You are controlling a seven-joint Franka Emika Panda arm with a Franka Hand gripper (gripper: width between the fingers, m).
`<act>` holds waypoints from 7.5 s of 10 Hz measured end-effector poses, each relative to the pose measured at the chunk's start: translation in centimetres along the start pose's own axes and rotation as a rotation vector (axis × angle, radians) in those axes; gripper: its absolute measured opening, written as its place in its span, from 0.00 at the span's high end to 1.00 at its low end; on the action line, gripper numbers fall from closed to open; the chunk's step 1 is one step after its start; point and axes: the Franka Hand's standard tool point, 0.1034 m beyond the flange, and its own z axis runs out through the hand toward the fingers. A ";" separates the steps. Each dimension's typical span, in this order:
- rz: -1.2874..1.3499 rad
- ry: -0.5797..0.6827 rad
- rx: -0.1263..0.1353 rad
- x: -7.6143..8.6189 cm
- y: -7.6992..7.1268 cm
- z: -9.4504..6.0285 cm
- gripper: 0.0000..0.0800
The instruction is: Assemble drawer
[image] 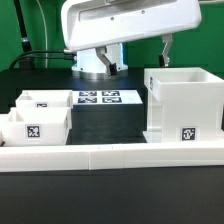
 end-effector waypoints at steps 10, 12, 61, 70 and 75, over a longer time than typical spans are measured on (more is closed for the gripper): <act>0.064 0.006 -0.049 -2.1 4.9 0.7 0.19; 0.076 -0.020 -0.102 -3.6 5.8 2.8 0.19; -0.827 -0.185 -0.134 -6.6 8.8 7.4 0.95; -1.500 -0.281 -0.115 -6.9 8.1 7.9 0.95; -1.570 -0.300 -0.099 -7.3 7.8 8.2 0.95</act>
Offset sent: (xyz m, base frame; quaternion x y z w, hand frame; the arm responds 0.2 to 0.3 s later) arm -0.0340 -0.0537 -0.0235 -0.0301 0.0083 0.0331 0.9990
